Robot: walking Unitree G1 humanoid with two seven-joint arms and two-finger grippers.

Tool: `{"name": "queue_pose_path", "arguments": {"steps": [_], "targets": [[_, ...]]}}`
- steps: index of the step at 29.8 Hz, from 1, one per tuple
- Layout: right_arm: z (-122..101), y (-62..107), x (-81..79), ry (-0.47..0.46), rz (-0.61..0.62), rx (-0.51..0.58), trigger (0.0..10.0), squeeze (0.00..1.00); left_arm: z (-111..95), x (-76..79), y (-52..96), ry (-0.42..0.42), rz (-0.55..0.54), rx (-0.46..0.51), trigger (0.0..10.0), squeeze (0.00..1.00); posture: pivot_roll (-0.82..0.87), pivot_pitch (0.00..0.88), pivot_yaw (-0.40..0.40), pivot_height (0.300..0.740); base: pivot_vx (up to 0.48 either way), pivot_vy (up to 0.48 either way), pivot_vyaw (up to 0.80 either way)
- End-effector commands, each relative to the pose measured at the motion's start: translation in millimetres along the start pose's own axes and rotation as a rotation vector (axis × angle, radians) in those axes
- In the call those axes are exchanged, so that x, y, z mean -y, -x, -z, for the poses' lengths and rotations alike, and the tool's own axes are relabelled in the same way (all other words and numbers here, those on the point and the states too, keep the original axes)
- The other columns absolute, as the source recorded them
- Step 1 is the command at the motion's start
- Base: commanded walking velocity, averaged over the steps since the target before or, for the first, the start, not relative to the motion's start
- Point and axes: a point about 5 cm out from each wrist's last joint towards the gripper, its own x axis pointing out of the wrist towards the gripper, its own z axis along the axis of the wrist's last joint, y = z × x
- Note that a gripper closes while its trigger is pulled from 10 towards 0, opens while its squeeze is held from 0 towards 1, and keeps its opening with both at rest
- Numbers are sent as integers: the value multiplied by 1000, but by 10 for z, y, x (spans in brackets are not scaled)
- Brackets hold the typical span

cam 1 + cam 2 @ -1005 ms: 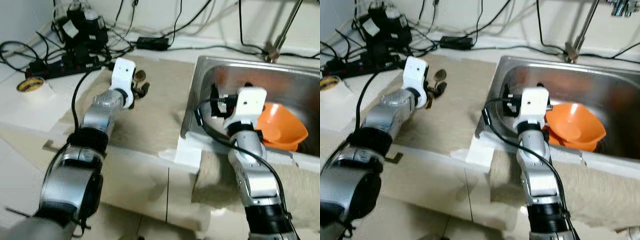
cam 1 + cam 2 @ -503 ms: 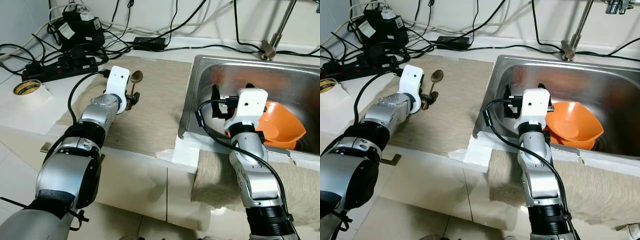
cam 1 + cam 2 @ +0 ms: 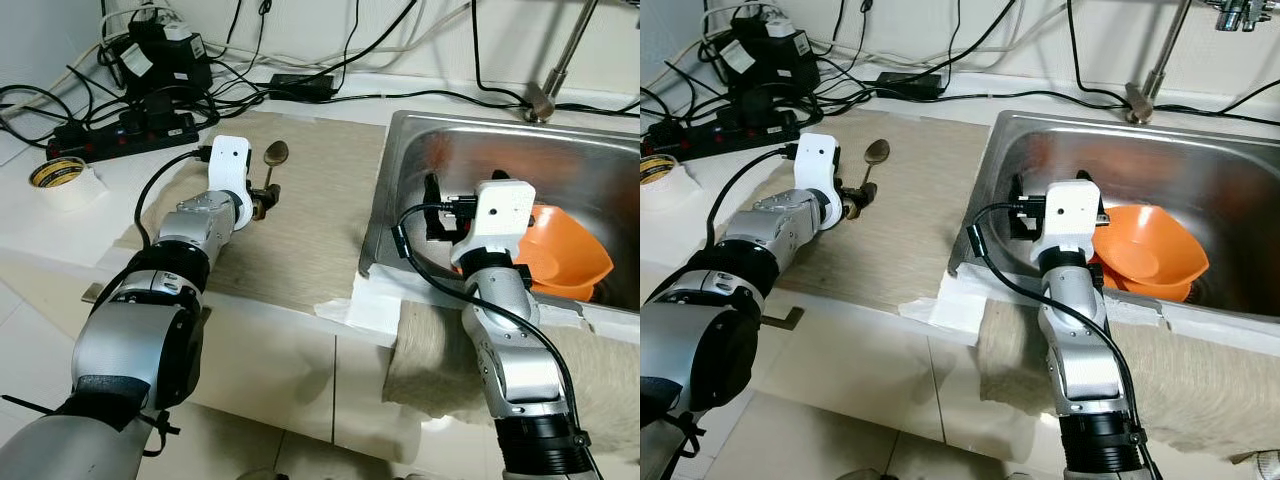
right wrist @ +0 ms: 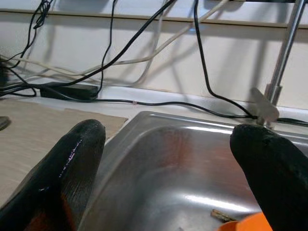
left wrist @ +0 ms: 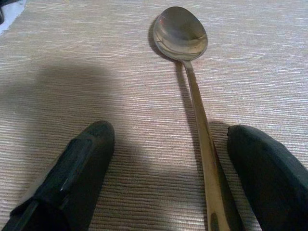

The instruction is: Kitchen organization

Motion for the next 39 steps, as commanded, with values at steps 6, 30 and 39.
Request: {"name": "queue_pose_path", "arguments": {"steps": [6,30,39], "targets": [[-97,-21,-33,15,-26,34,10000,0,-10,96,-17,-118,55,13,10000,0,-87,0,62,736,0,0,0],[-214,411,303,116,37,-14,10000,0,34,139,-37,77,37,-64,10000,0,-288,5,61,736,0,0,0],[-226,449,345,130,42,-31,10000,0,213,302,-46,334,129,-146,0,0,-295,4,52,736,0,0,0]]}}
